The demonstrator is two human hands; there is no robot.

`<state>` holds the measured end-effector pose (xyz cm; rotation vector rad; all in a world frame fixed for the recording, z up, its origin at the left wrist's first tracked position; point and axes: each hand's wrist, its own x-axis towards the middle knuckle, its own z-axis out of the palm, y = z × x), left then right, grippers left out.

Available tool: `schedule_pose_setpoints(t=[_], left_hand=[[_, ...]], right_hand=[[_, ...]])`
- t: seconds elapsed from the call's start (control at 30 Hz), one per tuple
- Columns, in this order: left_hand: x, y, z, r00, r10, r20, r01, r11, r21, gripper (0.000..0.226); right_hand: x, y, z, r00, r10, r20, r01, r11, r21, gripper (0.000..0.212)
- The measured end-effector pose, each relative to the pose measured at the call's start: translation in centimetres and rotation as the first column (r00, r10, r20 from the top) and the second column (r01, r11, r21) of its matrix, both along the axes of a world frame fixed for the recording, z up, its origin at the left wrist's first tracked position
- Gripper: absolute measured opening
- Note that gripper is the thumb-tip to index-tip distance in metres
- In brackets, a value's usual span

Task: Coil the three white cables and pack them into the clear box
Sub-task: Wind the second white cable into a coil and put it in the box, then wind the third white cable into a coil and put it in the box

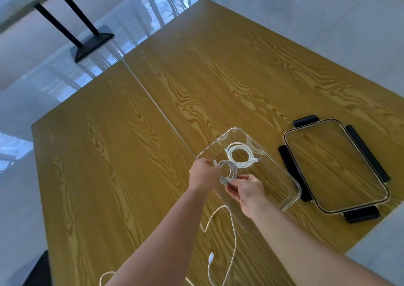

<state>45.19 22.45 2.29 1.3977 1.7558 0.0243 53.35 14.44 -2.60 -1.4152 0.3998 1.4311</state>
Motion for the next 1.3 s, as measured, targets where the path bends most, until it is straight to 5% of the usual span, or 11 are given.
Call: schedule_pose_setpoints(t=[0.3,0.6,1.13,1.3], left_hand=[[1.3,2.4,-0.2,0.980,0.190,0.059,-0.159,0.927,-0.340,0.029],[3.1,3.3,0.4,0.991,0.122,0.055,-0.089,0.908,-0.409,0.068],[2.3,3.4,1.2,0.960,0.254,0.119,-0.190,0.901,-0.390,0.065],[0.1,3.0,2.6,0.915,0.363,0.178,-0.282,0.889,-0.361,0.051]], right_hand=[[-0.8,1.3,-0.4,1.000,0.002,0.028,-0.001,0.999,-0.051,0.023],[-1.0,1.3,-1.0,0.990,0.084,0.112,-0.076,0.994,-0.080,0.014],[0.4,0.7,-0.1,0.992,0.128,0.020,-0.128,0.992,-0.006,0.017],[1.1,-0.1,0.5,0.982,0.170,0.081,-0.177,0.980,0.087,0.042]])
